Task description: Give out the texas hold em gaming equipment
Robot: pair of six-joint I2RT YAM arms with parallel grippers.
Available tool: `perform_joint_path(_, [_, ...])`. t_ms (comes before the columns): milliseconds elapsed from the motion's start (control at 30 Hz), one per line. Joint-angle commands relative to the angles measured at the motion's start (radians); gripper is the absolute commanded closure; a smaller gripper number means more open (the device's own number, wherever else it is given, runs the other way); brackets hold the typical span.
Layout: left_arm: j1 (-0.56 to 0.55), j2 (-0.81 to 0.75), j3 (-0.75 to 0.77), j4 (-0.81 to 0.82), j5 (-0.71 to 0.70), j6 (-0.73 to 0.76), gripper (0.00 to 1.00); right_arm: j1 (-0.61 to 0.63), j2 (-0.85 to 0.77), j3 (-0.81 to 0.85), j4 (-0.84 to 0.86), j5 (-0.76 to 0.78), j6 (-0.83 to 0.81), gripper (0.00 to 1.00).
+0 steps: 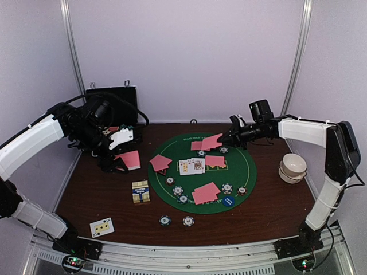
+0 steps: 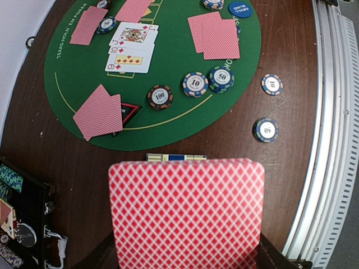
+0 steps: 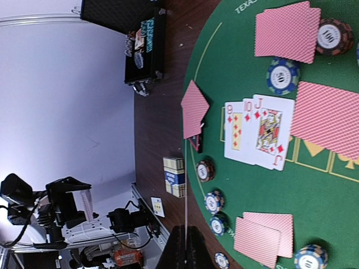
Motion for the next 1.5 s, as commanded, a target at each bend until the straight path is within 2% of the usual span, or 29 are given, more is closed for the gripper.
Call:
perform_joint_path(0, [0.003, -0.011, 0.026, 0.028, 0.004, -0.006, 1.00, -0.030, 0.045, -0.008, -0.115, 0.054, -0.148, 1.00])
perform_joint_path(567, [0.006, -0.004, 0.029, 0.024, 0.003, -0.009, 1.00, -0.036, 0.312, 0.137, -0.131, 0.084, -0.200, 1.00])
perform_joint_path(800, [0.011, -0.002, 0.023, 0.023, 0.010, -0.010, 1.00, -0.035, 0.351, 0.178, -0.261, 0.153, -0.289, 1.00])
perform_joint_path(1133, [0.012, -0.005, 0.021, 0.023, 0.015, -0.013, 1.00, -0.035, 0.352, 0.159, -0.314, 0.204, -0.331, 1.00])
perform_joint_path(1233, [0.014, -0.007, 0.020, 0.022, 0.013, -0.013, 1.00, -0.034, 0.348, 0.165, -0.347, 0.237, -0.352, 0.95])
perform_joint_path(1467, [0.014, 0.001, 0.025, 0.019, 0.016, -0.016, 1.00, -0.030, 0.331, 0.169, -0.401, 0.307, -0.381, 0.76])
